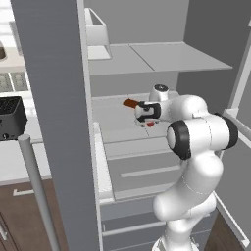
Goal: Take the strawberry from the fridge and place it on top of the pancake, located on the dining counter.
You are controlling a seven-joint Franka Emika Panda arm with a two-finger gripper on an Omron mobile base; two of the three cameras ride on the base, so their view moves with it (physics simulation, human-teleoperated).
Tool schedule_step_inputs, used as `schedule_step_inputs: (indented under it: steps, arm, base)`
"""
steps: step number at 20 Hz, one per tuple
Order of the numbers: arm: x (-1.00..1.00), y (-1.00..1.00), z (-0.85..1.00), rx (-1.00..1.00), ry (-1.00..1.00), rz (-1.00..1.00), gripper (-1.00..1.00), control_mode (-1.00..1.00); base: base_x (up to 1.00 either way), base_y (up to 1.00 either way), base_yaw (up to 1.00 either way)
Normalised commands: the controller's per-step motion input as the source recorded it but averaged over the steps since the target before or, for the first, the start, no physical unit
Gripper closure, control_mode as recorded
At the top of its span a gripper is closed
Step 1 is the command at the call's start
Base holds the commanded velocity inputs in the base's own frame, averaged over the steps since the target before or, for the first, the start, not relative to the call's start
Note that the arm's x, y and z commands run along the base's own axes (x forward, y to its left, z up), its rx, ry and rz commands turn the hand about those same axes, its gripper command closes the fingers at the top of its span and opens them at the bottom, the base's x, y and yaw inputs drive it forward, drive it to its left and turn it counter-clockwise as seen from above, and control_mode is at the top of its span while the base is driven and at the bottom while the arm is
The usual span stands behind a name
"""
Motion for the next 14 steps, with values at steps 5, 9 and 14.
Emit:
schedule_step_inputs:
  steps: [5, 9, 14]
  arm:
    - [0.06, 0.00, -0.02, 0.00, 0.00, 0.00, 1.00, -1.00]
    - [0.03, 0.01, -0.02, 0.00, 0.00, 0.00, 1.00, -1.00]
    - [0.00, 0.00, -0.02, 0.00, 0.00, 0.00, 1.00, -1.00]
  base:
    - [0.00, 0.00, 0.00]
    - [0.00, 0.00, 0.00]
    - [0.00, 0.00, 0.00]
